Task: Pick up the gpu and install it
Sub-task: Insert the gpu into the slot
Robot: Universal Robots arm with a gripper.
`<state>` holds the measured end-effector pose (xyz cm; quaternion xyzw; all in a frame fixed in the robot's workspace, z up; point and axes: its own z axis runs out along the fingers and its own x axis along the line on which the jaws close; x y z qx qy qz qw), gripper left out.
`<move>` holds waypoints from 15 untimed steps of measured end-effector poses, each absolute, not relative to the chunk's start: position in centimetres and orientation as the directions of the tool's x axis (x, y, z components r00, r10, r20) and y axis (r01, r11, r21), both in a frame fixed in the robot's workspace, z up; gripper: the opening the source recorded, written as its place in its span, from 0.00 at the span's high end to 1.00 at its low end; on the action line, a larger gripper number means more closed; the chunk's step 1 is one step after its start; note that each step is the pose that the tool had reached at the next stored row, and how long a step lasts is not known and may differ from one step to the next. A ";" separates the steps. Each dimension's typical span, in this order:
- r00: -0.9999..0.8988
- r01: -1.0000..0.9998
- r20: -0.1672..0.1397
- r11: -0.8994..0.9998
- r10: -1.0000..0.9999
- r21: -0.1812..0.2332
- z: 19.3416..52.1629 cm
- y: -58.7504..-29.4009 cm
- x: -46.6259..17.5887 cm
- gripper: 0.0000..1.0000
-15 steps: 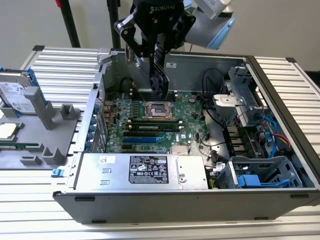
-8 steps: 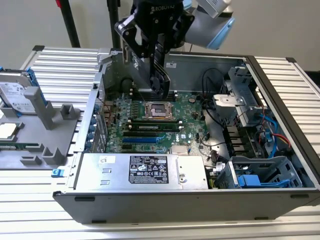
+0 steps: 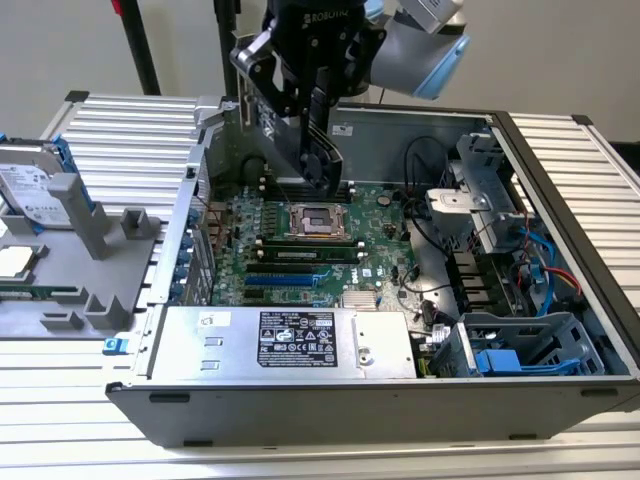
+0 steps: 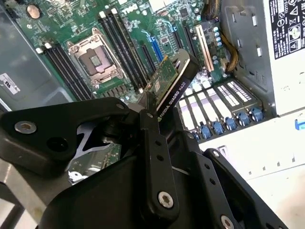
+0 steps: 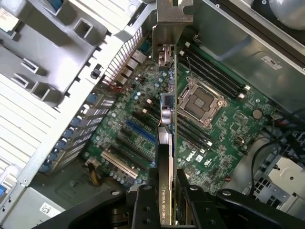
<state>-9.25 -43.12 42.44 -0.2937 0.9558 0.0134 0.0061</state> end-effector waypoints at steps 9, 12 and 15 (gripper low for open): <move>-0.786 -0.619 -0.019 0.785 -0.619 0.022 42.4 -43.1 -9.2 1.00; -0.771 -0.637 -0.019 0.771 -0.637 0.021 42.4 -43.1 -9.2 1.00; -0.756 -0.655 -0.019 0.756 -0.654 0.021 42.4 -43.1 -9.2 1.00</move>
